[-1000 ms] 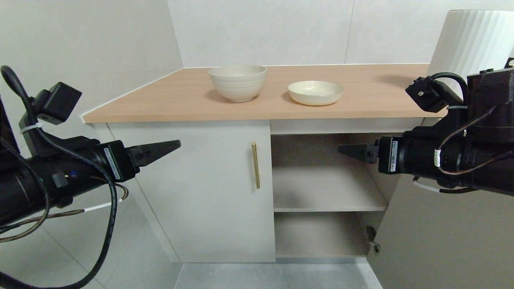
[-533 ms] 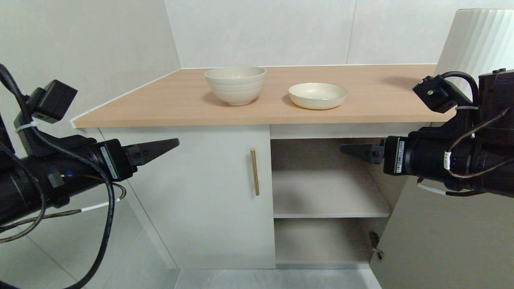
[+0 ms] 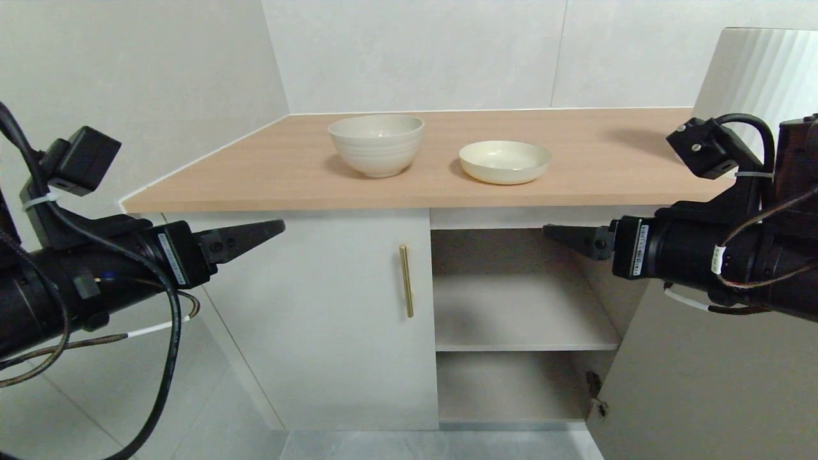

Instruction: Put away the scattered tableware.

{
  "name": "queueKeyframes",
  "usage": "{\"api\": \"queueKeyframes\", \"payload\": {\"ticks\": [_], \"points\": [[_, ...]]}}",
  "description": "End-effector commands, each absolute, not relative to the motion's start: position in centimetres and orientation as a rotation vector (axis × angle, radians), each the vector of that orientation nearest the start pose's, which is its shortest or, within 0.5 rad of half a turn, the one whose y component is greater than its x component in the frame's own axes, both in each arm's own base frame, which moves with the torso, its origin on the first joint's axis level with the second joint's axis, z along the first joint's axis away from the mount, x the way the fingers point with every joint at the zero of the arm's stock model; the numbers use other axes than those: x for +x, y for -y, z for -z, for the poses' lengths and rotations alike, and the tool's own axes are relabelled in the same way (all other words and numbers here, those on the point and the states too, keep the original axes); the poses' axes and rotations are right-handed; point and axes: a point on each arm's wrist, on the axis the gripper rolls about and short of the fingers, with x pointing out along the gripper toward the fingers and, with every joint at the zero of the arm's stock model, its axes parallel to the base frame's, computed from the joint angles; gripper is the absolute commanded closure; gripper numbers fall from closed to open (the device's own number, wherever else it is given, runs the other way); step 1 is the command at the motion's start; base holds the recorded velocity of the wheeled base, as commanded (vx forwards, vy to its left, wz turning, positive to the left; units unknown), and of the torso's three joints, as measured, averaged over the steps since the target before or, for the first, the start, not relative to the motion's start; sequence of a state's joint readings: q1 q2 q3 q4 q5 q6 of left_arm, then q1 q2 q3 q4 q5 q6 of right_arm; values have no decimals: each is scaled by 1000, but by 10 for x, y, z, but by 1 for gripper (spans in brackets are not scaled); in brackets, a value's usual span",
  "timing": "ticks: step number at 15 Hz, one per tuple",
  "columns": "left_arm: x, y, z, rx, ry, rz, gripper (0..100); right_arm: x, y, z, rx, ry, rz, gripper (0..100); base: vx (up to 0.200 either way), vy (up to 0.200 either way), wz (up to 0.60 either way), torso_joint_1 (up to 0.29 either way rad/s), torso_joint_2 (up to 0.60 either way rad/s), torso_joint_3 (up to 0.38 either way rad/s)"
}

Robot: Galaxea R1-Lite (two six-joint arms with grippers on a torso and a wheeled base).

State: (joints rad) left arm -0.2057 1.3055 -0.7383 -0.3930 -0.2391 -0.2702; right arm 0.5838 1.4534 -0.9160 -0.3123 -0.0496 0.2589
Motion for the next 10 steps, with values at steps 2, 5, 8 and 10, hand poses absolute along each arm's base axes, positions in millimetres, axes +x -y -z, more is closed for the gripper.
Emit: {"api": "queueKeyframes", "payload": {"ticks": [2, 5, 8, 10], "points": [[205, 49, -240, -268, -243, 419, 0, 212, -138, -250, 181, -286, -499, 0, 0, 0, 0, 117, -342, -286], [216, 51, -240, -270, -253, 419, 0, 217, -142, -246, 176, -299, -499, 0, 0, 0, 0, 170, -510, -294], [233, 55, -238, -270, -271, 415, 0, 233, -152, -237, 175, -283, -502, 0, 0, 0, 0, 183, -474, -290], [247, 58, -235, -269, -292, 416, 0, 241, -156, -235, 156, -257, -505, 0, 0, 0, 0, 188, -474, -293]]}}
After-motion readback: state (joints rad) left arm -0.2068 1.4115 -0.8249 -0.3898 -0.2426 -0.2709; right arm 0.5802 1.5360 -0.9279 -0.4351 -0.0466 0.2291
